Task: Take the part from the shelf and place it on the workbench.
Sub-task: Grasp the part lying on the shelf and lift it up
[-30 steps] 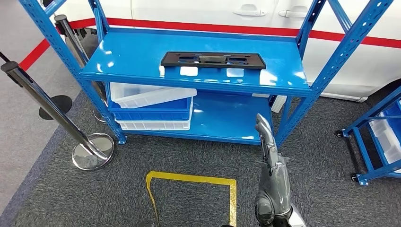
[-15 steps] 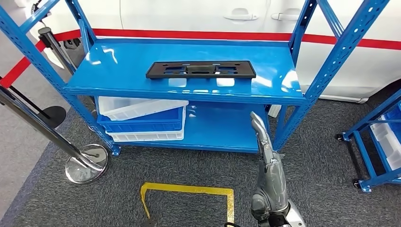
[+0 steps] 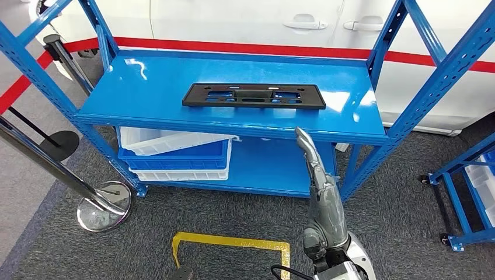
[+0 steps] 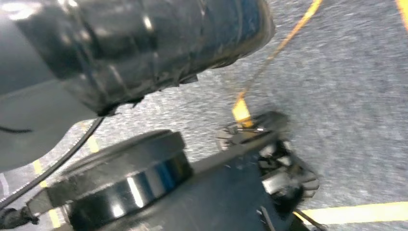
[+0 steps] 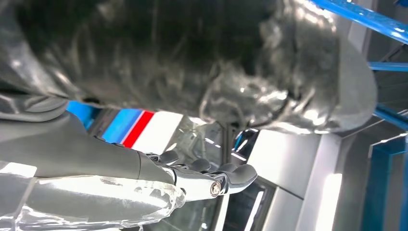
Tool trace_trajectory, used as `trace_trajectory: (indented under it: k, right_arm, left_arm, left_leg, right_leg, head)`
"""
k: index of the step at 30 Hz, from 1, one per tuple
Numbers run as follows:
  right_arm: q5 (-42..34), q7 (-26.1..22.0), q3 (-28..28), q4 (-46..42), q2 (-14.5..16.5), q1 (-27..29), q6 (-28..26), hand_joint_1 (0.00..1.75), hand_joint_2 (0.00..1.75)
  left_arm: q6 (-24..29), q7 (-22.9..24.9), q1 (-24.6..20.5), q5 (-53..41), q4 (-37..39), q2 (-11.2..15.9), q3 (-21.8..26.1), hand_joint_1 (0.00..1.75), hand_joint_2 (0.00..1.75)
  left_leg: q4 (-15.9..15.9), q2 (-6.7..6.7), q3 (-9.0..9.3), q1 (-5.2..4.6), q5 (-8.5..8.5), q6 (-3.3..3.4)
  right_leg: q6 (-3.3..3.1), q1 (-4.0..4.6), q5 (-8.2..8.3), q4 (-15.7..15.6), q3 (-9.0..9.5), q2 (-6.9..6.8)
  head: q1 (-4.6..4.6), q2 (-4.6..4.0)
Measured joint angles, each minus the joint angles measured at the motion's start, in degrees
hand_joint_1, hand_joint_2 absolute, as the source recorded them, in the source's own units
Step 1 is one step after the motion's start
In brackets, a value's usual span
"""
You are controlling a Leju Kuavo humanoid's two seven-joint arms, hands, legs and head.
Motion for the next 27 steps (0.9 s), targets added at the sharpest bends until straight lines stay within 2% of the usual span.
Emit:
trace_trajectory:
  k: [1, 3, 5, 7, 9, 10, 11, 13, 15, 17, 18, 20, 22, 24, 25, 26, 27]
  right_arm:
    - [-0.04, 0.08, 0.23, 0.33, 0.24, -0.34, 0.06, 0.00, 0.00]
    - [-0.19, 0.17, 0.67, 0.87, 0.67, -0.88, 0.14, 0.00, 0.00]
    - [-0.29, 0.20, 0.97, 1.29, 0.99, -1.50, 0.33, 0.00, 0.00]
    - [-0.31, 0.21, 1.37, 1.64, 1.37, -2.14, 0.55, 0.00, 0.00]
    - [-0.31, 0.20, 1.69, 1.99, 1.61, -2.39, 0.66, 0.00, 0.00]
    - [-0.31, 0.20, 1.76, 2.16, 1.67, -2.41, 0.69, 0.00, 0.00]
    - [-0.31, 0.20, 1.82, 2.34, 1.73, -2.44, 0.71, 0.00, 0.00]
    - [-0.31, 0.21, 2.12, 2.64, 1.89, -2.62, 0.78, 0.00, 0.00]
    - [-0.37, 0.52, 2.55, 2.87, 2.07, -3.08, 1.16, 0.00, 0.00]
    - [-0.64, 1.52, 2.98, 3.19, 2.20, -4.05, 2.09, 0.00, 0.00]
    - [-0.78, 2.32, 3.36, 3.52, 2.33, -4.76, 2.73, 0.00, 0.00]
    - [-0.39, 4.13, 4.29, 4.51, 2.79, -6.69, 3.75, 0.00, 0.00]
    - [0.93, 5.85, 5.19, 5.66, 3.28, -9.10, 4.18, 0.00, 0.00]
    - [2.22, 7.32, 5.97, 6.92, 3.76, -11.09, 4.49, 0.00, 0.00]
    - [2.58, 7.82, 6.34, 7.56, 3.97, -11.78, 4.66, 0.00, 0.00]
    - [2.85, 8.21, 6.71, 8.25, 4.21, -12.40, 4.80, 0.00, 0.44]
    - [2.94, 8.36, 7.00, 8.81, 4.40, -12.95, 4.86, 0.00, 0.87]
  left_arm:
    - [-0.11, -0.01, -0.22, -0.08, 0.00, -0.04, -0.04, 0.00, 0.00]
    - [-0.26, 0.13, -0.49, -0.28, 0.00, -0.08, -0.17, 0.00, 0.00]
    - [-0.32, 0.38, -0.56, -0.56, 0.00, -0.11, -0.36, 0.00, 0.00]
    - [-0.37, 0.53, -0.64, -0.75, 0.00, -0.12, -0.48, 0.00, 0.00]
    - [-0.40, 0.59, -0.68, -0.79, 0.00, -0.13, -0.50, 0.00, 0.00]
    - [-0.40, 0.62, -0.64, -0.80, 0.00, -0.13, -0.51, 0.00, 0.00]
    - [-0.41, 0.65, -0.59, -0.80, 0.00, -0.13, -0.51, 0.00, 0.00]
    - [-0.40, 0.67, -0.58, -0.79, 0.00, -0.13, -0.51, 0.00, 0.00]
    - [-0.40, 0.66, -0.77, -0.83, 0.00, -0.13, -0.51, 0.00, 0.00]
    - [-0.44, 0.64, -0.99, -1.09, 0.00, -0.13, -0.54, 0.00, 0.00]
    - [-0.44, 0.66, -1.04, -1.28, 0.00, -0.13, -0.56, 0.00, 0.00]
    - [-0.32, 1.04, -1.21, -1.76, 0.00, -0.27, -0.65, 0.00, 0.00]
    - [-0.13, 1.63, -1.66, -2.24, 0.00, -0.56, -0.84, 0.00, 0.00]
    - [-0.03, 2.05, -2.10, -2.53, 0.00, -0.84, -0.98, 0.00, 0.00]
    - [0.00, 2.18, -2.19, -2.59, 0.00, -0.93, -1.01, 0.00, 0.00]
    - [0.04, 2.29, -2.23, -2.66, 0.00, -1.02, -1.05, 0.00, 0.00]
    - [0.09, 2.33, -2.23, -2.69, 0.00, -1.08, -1.08, 0.00, 0.00]
  left_leg:
    - [0.42, -0.11, -0.14, -0.02, -0.32, -0.35]
    - [0.63, -0.22, -0.43, 0.00, -0.43, -0.90]
    - [1.51, -0.02, -0.82, 0.15, -1.14, -1.37]
    - [6.27, 0.27, -3.12, 0.21, -3.60, -1.75]
    - [13.61, 0.42, -7.12, 0.20, -6.23, -1.85]
    - [15.92, 0.44, -8.58, 0.18, -6.49, -1.74]
    - [16.57, 0.46, -9.23, 0.13, -5.93, -1.53]
    - [11.66, 0.46, -7.40, -0.15, -2.17, -0.76]
    - [4.32, 0.47, -4.08, -0.77, 0.79, 0.15]
    - [0.89, 0.44, -2.53, -1.31, 1.28, 0.61]
    - [0.30, 0.41, -2.35, -1.42, 1.44, 0.71]
    - [-0.90, 0.50, -1.82, -1.10, 2.01, 0.92]
    - [-1.97, 0.66, -1.30, -0.75, 2.59, 1.21]
    - [-2.11, 0.68, -1.25, -0.76, 2.68, 1.39]
    - [-2.07, 0.67, -1.25, -0.73, 2.65, 1.38]
    - [-1.98, 0.64, -1.24, -0.66, 2.60, 1.32]
    - [-1.81, 0.59, -1.24, -0.55, 2.51, 1.20]
  right_leg:
    - [-0.33, 0.09, 0.17, -1.34, 0.48, 0.09]
    - [-1.39, 0.41, -0.42, -1.87, 0.84, 0.26]
    - [-2.05, 0.41, -0.41, -1.93, 0.96, 0.27]
    - [-2.59, 0.39, -0.49, -2.06, 1.17, 0.11]
    - [-2.92, 0.68, -0.62, -2.05, 1.23, -0.05]
    - [-3.02, 0.87, -0.69, -2.05, 1.29, -0.08]
    - [-3.12, 1.05, -0.75, -2.05, 1.36, -0.07]
    - [-3.29, 1.30, -0.89, -2.07, 1.67, 0.01]
    - [-3.29, 1.39, -1.00, -2.21, 1.90, 0.08]
    - [-2.94, 1.28, -0.90, -2.57, 1.92, 0.09]
    - [-2.69, 1.26, -0.78, -2.80, 1.95, 0.10]
    - [-2.25, 1.27, -1.15, -2.61, 1.95, 0.02]
    - [-1.91, 1.29, -3.46, 0.87, 0.45, -0.06]
    - [-1.57, 1.14, -6.65, 7.86, -2.87, -0.07]
    - [-1.36, 1.03, -7.24, 10.37, -4.11, -0.08]
    - [-1.15, 0.88, -6.76, 11.10, -4.54, -0.09]
    - [-0.94, 0.71, -5.12, 9.27, -3.74, -0.10]
  head:
    - [-0.04, 0.00]
    - [-0.09, 0.00]
    - [-0.17, 0.00]
    - [-0.35, 0.00]
    - [-0.45, 0.00]
    - [-0.45, 0.00]
    - [-0.44, 0.00]
    - [-0.43, 0.00]
    - [-0.41, 0.00]
    - [-0.43, 0.00]
    - [-0.45, 0.00]
    - [-0.39, 0.00]
    - [-0.30, 0.00]
    - [-0.25, 0.00]
    - [-0.25, 0.00]
    - [-0.25, 0.00]
    - [-0.25, 0.00]
